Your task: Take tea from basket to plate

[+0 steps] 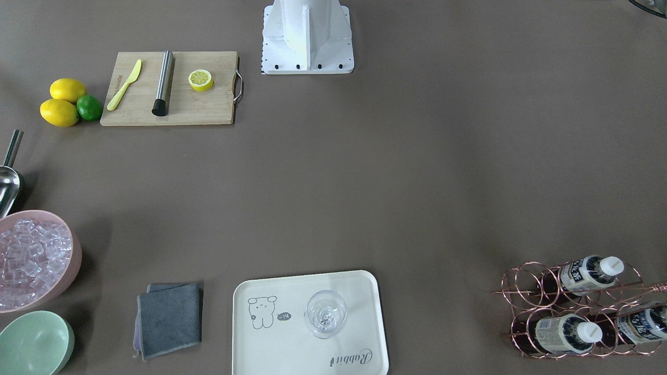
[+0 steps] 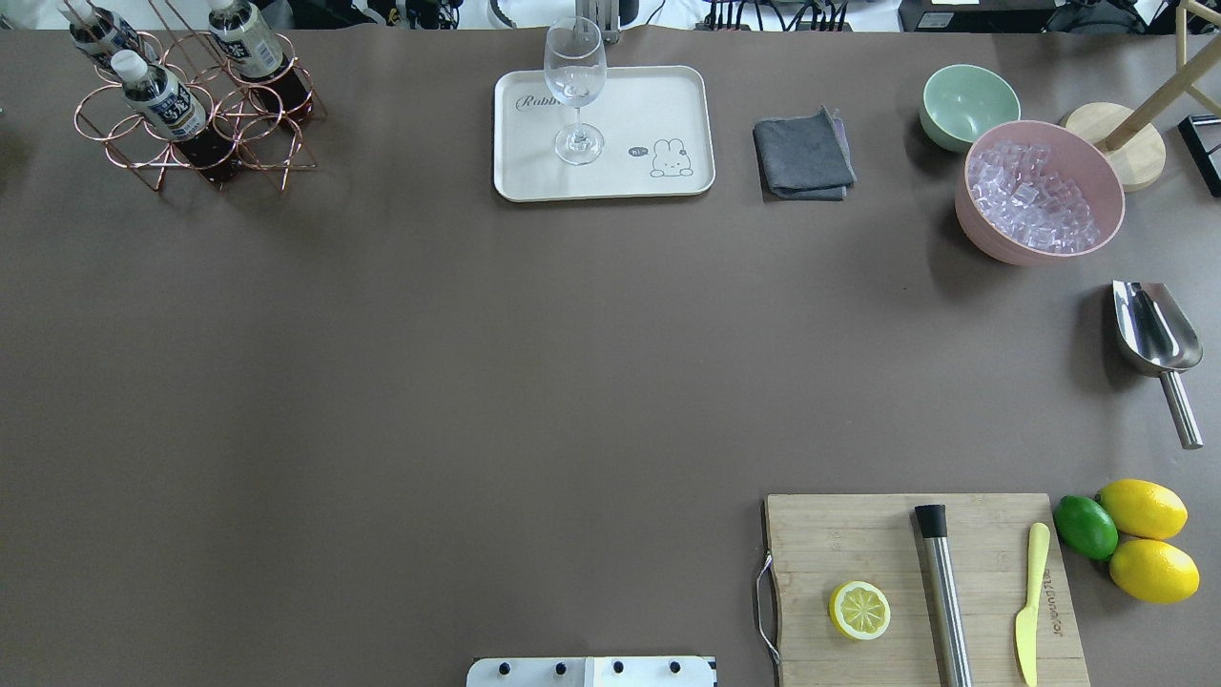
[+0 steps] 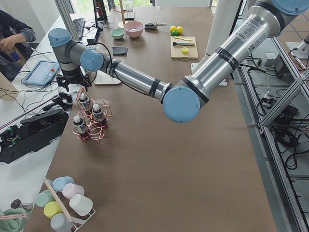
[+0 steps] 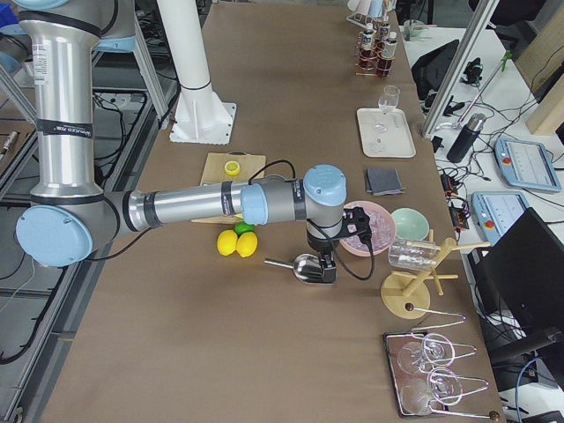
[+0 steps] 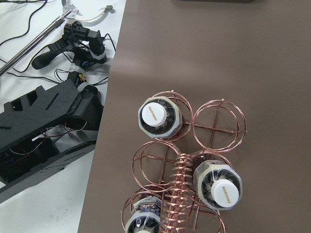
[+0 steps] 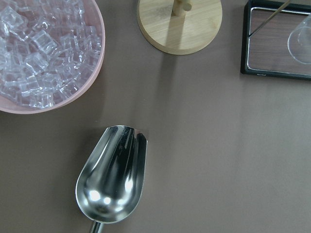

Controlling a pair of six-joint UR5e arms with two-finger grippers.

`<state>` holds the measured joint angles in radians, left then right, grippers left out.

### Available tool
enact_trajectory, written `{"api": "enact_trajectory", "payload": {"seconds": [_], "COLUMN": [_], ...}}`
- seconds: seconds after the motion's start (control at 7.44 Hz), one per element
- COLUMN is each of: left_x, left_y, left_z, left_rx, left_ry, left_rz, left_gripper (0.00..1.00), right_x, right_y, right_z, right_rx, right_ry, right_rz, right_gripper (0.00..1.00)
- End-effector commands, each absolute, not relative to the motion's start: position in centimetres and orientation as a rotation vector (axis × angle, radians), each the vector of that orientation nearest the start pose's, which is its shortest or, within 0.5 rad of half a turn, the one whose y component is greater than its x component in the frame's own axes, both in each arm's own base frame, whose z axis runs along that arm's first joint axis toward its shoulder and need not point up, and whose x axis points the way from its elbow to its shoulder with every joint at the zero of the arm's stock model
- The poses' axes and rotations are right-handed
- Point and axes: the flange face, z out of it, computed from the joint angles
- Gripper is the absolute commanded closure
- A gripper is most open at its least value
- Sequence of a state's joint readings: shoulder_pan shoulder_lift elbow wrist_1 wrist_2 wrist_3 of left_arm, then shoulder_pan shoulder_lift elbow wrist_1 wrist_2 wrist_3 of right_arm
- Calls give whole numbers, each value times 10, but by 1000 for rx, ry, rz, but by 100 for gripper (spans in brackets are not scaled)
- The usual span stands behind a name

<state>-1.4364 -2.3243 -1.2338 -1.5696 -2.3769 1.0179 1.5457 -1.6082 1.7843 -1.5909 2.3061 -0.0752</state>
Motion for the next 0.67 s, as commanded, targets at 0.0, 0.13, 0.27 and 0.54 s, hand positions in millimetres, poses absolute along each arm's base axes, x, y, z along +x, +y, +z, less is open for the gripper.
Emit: {"api": "enact_trajectory", "payload": {"seconds": [0.0,0.13,0.27,0.54], "left_x": [48,50,62,70], "left_y": [-775,-775,-774,-772], "left_z": [346,347,350,362], "left_rx": [741,739,736,749], "left_ry": [591,591,598,591], "left_rz": [1268,1272,1286,1302], "left_gripper": [9,11,12,14], "right_x": [64,66,67,69], "right_y": [-465,-465,-464,-467], "right_z": [600,597,602,604], "right_rx": [125,131,123,107], "right_ry": [-723,-720,-718,-720], "right_rz": [-116,-113,-110,-63], "right_gripper": [0,0,0,0]}}
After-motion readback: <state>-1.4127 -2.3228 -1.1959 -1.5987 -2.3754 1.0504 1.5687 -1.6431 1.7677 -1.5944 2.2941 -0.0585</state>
